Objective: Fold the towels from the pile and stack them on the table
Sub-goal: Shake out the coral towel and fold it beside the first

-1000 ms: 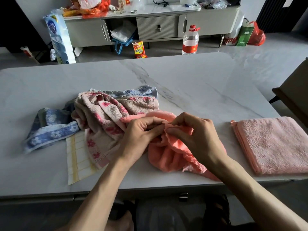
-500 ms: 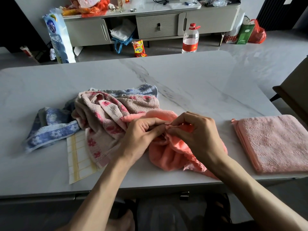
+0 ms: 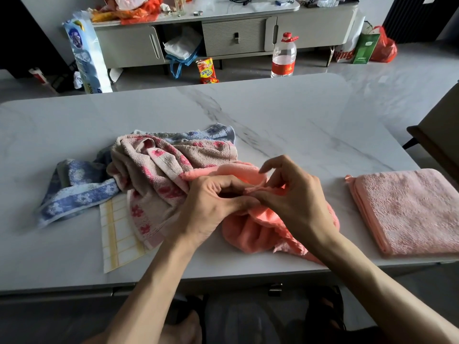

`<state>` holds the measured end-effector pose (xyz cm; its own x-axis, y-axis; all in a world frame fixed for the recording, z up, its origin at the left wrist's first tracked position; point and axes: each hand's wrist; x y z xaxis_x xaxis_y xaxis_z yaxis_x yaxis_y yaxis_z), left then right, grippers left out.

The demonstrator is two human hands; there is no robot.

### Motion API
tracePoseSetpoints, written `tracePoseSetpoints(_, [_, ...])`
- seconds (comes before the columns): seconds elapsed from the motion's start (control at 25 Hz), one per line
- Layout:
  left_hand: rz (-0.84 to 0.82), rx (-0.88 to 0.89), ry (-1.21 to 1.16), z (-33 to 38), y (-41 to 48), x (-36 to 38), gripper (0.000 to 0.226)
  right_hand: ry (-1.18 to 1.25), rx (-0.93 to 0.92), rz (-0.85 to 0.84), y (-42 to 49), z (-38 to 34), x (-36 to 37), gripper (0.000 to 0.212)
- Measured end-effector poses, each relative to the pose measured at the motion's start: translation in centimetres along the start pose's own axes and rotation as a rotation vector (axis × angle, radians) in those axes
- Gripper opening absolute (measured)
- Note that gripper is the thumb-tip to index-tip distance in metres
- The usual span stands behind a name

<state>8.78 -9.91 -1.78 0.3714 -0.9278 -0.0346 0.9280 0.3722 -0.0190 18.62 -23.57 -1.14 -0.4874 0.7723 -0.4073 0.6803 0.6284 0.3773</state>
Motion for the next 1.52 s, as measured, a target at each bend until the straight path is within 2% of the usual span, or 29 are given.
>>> tracePoseSetpoints(0.08, [-0.002, -0.052, -0.061, 0.2, 0.0, 0.1, 0.020, 0.013, -0.027, -0.029, 0.0, -0.1, -0.1, 0.030])
tracePoseSetpoints(0.24, [-0.032, -0.091, -0.075, 0.1, 0.1, -0.5, 0.018, 0.017, -0.019, -0.099, 0.1, -0.1, -0.3, 0.013])
tracePoseSetpoints(0.4, [-0.029, -0.076, -0.036, -0.6, 0.2, -1.2, 0.016, -0.002, -0.036, -0.280, 0.7, 0.3, -1.2, 0.010])
tracePoseSetpoints(0.48, [-0.020, -0.068, -0.019, -0.3, -0.1, -1.0, 0.012, -0.039, -0.054, -0.234, 0.8, 0.5, -1.1, 0.012])
tracePoseSetpoints(0.64, [0.038, 0.012, 0.028, 0.3, -0.3, -0.3, 0.022, -0.070, -0.082, -0.060, 0.6, 0.5, -0.1, 0.018])
tracePoseSetpoints(0.8, [0.094, -0.094, -0.063, 0.7, 0.1, -0.7, 0.018, -0.109, -0.125, -0.041, 0.8, 0.4, 0.2, 0.024])
tracePoseSetpoints(0.88, [0.098, -0.068, -0.024, 2.2, -0.2, -1.0, 0.024, -0.047, -0.142, -0.088, 1.1, -0.6, 0.0, 0.022])
tracePoseSetpoints(0.96, [0.133, 0.079, 0.092, 4.9, -0.8, -1.5, 0.024, 0.066, -0.135, -0.155, 2.0, -2.4, -1.0, 0.019])
tracePoseSetpoints(1.12, [0.321, 0.226, 0.107, 12.1, -2.2, -3.7, 0.033, 0.260, -0.144, -0.405, 4.2, -7.1, -4.7, 0.024])
tracePoseSetpoints(1.2, [0.378, 0.290, 0.077, 15.7, -3.5, -4.6, 0.031, 0.238, -0.159, -0.527, 4.5, -9.5, -6.6, 0.017])
tracePoseSetpoints(1.28, [0.419, 0.335, 0.061, 18.5, -5.0, -5.5, 0.029, 0.214, -0.145, -0.613, 3.8, -11.3, -8.3, 0.020])
tracePoseSetpoints(1.4, [0.500, 0.362, 0.056, 21.0, -6.5, -6.7, 0.023, 0.114, -0.110, -0.660, 1.9, -13.1, -10.4, 0.028])
tracePoseSetpoints(1.52, [0.612, 0.354, 0.031, 21.8, -7.1, -8.1, 0.012, -0.066, -0.087, -0.689, 0.1, -14.0, -11.7, 0.018])
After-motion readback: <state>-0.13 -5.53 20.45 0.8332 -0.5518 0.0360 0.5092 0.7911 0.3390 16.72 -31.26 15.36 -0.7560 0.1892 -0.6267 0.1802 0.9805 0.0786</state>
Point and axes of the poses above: each hand's wrist, its own y-axis towards the middle knuckle, its own x-axis out of the palm, z = x × y, and after that the axes turned 9 degrees about -x, right-handed
